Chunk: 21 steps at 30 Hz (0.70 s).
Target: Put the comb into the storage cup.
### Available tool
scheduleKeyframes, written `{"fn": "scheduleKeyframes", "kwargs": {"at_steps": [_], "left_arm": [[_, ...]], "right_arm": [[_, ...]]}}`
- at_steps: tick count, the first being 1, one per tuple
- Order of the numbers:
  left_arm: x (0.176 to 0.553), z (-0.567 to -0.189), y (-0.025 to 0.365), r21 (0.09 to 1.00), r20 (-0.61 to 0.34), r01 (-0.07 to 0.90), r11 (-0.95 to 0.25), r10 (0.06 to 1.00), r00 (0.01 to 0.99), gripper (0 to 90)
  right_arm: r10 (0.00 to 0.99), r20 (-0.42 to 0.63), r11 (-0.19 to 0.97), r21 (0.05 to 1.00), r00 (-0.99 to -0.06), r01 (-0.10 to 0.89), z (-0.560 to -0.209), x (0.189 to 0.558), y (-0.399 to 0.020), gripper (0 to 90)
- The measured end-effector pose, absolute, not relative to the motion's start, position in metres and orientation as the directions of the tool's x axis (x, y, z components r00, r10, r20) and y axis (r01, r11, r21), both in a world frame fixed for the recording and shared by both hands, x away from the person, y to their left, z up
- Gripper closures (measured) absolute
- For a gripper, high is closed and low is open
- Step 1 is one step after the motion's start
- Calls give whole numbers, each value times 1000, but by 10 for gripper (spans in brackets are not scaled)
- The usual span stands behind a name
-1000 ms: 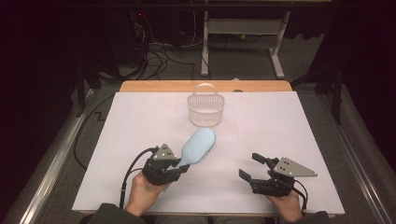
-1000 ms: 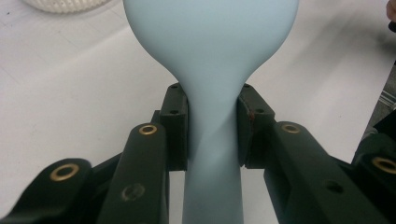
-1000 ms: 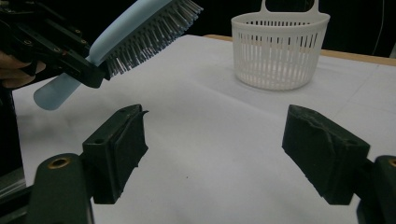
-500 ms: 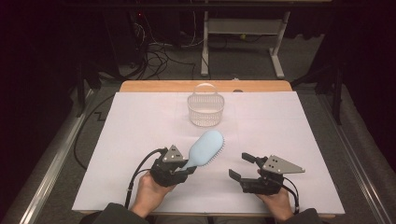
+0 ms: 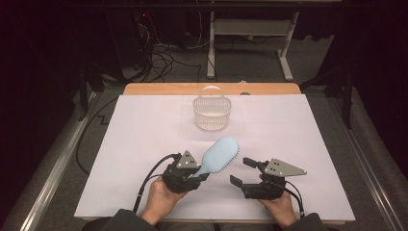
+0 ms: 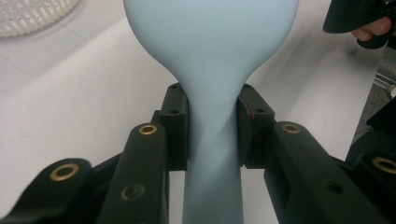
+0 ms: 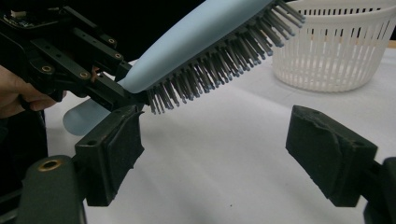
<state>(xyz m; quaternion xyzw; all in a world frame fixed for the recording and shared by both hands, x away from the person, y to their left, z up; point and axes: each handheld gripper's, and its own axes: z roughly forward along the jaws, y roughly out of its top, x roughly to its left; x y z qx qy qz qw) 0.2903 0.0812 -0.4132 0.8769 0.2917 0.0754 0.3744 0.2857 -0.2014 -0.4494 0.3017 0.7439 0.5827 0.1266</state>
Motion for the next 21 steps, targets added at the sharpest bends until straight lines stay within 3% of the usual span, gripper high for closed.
{"fn": "scheduleKeyframes", "kwargs": {"at_steps": [21], "left_arm": [[289, -416, 50, 688, -42, 409, -599, 529, 847, 672]], "right_arm": [[576, 268, 70, 925, -772, 374, -447, 296, -198, 170]]}}
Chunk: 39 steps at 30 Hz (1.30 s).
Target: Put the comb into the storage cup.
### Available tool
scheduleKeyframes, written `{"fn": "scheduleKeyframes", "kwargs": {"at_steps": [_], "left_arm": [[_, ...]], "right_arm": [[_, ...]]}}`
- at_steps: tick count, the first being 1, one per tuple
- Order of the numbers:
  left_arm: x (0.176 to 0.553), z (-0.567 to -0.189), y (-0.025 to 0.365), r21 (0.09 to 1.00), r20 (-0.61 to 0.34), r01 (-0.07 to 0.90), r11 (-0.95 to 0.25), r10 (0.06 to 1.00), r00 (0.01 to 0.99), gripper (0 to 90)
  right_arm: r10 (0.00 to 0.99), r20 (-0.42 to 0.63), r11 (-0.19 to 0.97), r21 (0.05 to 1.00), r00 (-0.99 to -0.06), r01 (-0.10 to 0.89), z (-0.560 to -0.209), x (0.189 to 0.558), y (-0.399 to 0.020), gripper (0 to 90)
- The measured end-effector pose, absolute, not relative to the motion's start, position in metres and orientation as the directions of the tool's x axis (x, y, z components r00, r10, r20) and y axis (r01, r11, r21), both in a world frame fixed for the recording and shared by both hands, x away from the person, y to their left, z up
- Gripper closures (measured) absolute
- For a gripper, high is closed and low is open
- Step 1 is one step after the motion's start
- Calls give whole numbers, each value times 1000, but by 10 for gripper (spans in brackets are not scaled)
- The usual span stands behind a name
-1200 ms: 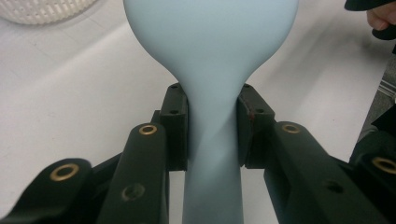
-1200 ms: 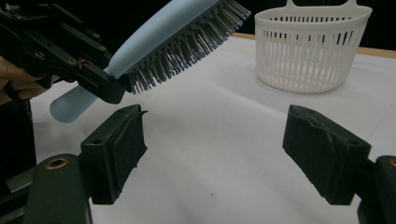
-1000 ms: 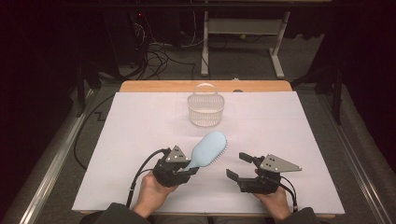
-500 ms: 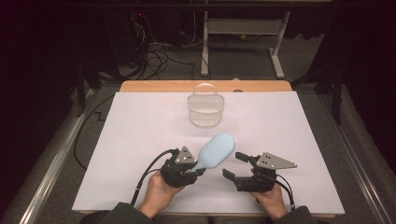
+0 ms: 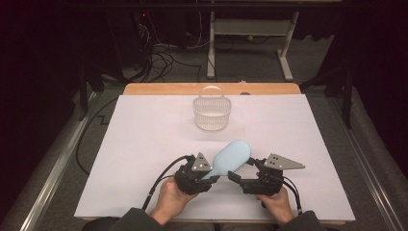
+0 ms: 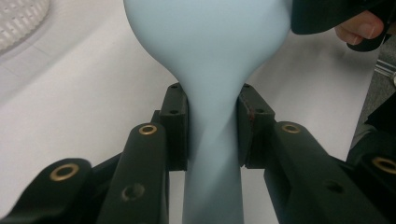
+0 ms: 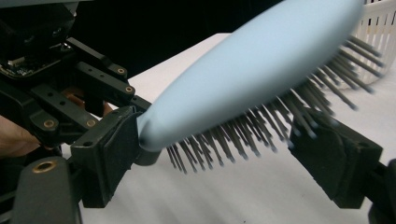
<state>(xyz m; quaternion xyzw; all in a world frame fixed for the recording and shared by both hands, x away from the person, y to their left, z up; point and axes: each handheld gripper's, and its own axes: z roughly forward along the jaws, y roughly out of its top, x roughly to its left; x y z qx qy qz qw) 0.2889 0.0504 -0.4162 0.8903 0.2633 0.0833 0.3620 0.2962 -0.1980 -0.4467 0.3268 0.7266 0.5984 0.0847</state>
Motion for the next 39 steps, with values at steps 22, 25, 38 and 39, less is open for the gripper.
{"fn": "scheduleKeyframes", "kwargs": {"at_steps": [22, 25, 38, 39], "left_arm": [[288, -412, 35, 701, -26, 383, -601, 516, 856, 671], [288, -412, 35, 703, -22, 379, -602, 514, 858, 671], [288, -409, 34, 704, 1, 370, -606, 521, 853, 671], [287, -409, 34, 704, 4, 368, -608, 522, 853, 672]], "right_arm": [[553, 342, 76, 887, -760, 455, -442, 306, -196, 219], [546, 350, 75, 884, -761, 461, -440, 307, -197, 243], [501, 426, 62, 851, -753, 522, -436, 310, -198, 373], [499, 430, 59, 850, -753, 524, -435, 310, -198, 381]]}}
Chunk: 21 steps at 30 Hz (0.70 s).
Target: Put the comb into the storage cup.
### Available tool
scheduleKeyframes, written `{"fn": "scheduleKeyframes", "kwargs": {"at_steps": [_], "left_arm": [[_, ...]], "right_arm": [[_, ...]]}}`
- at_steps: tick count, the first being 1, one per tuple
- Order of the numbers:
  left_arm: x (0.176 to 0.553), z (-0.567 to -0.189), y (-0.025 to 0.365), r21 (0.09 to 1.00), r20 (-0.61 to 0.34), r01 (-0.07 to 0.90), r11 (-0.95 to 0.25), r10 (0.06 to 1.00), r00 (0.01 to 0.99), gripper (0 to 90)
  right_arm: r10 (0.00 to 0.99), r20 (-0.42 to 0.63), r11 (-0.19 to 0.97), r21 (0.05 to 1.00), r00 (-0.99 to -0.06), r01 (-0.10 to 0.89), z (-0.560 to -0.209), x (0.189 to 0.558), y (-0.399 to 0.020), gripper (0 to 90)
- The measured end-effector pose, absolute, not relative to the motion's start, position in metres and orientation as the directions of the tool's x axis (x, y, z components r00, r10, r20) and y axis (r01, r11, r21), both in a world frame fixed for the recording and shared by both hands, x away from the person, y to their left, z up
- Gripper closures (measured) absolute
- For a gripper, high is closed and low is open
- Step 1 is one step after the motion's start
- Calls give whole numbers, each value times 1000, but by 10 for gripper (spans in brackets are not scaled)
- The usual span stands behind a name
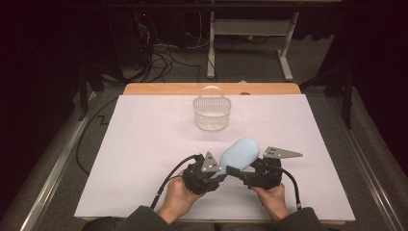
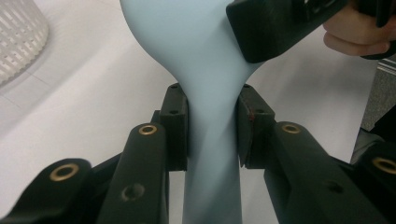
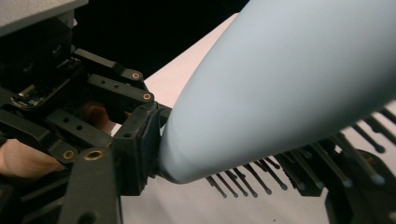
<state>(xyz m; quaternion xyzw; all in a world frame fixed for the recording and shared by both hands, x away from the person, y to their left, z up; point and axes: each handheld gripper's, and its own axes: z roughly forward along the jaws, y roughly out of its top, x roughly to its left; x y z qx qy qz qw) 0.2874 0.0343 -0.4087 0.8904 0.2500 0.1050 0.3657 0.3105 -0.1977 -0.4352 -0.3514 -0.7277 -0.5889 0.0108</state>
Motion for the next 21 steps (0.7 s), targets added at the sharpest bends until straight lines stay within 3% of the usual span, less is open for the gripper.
{"fn": "scheduleKeyframes", "kwargs": {"at_steps": [21], "left_arm": [[289, -406, 39, 718, 14, 353, -601, 518, 855, 671]], "right_arm": [[434, 486, 32, 833, -758, 553, -428, 312, -195, 548]]}}
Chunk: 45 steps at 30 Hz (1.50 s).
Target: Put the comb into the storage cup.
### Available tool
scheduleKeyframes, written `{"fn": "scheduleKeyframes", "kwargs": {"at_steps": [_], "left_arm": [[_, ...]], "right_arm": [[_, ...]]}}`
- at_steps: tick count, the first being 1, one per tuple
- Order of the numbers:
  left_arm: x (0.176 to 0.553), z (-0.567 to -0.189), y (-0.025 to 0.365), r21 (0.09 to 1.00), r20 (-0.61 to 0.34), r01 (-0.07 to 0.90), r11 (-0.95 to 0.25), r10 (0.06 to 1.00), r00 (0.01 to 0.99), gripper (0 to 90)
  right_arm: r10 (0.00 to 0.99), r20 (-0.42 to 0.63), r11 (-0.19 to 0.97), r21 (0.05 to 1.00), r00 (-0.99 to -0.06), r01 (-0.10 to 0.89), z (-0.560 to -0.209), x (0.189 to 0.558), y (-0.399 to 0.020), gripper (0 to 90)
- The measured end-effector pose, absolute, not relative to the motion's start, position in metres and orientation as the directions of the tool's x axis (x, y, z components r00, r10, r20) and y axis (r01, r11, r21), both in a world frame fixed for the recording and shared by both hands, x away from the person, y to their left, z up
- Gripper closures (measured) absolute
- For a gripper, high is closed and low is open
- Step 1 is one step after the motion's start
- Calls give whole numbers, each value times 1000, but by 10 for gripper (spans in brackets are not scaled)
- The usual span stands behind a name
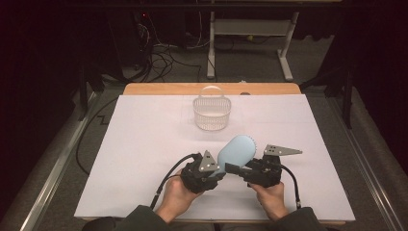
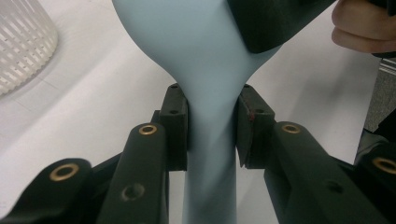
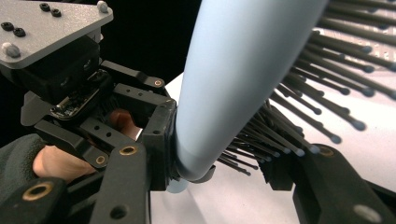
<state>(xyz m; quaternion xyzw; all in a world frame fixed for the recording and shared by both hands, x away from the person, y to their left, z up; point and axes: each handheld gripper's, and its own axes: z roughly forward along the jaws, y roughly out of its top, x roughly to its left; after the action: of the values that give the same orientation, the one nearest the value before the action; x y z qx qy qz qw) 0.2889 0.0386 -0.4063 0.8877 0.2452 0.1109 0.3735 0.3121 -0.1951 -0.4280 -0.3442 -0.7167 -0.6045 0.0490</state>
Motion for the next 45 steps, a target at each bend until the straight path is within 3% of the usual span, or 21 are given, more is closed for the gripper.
{"fn": "scheduleKeyframes", "kwargs": {"at_steps": [17, 25, 30, 32, 40, 45], "left_arm": [[288, -406, 38, 731, 17, 340, -591, 514, 858, 645], [286, -407, 37, 742, 7, 327, -585, 495, 869, 521], [288, -407, 38, 749, -24, 332, -573, 478, 878, 364], [289, -407, 38, 745, -28, 334, -577, 474, 880, 356], [293, -407, 42, 739, -60, 367, -565, 487, 871, 175], [295, -408, 47, 731, -78, 391, -559, 501, 862, 131]], "right_arm": [[422, 504, 29, 824, -754, 566, -426, 314, -196, 569], [422, 506, 29, 822, -753, 568, -426, 314, -197, 569], [423, 511, 28, 818, -748, 574, -426, 315, -197, 569], [422, 512, 28, 818, -748, 575, -426, 315, -197, 569], [426, 514, 23, 817, -745, 576, -424, 315, -200, 569], [432, 509, 25, 818, -744, 574, -423, 316, -201, 568]]}}
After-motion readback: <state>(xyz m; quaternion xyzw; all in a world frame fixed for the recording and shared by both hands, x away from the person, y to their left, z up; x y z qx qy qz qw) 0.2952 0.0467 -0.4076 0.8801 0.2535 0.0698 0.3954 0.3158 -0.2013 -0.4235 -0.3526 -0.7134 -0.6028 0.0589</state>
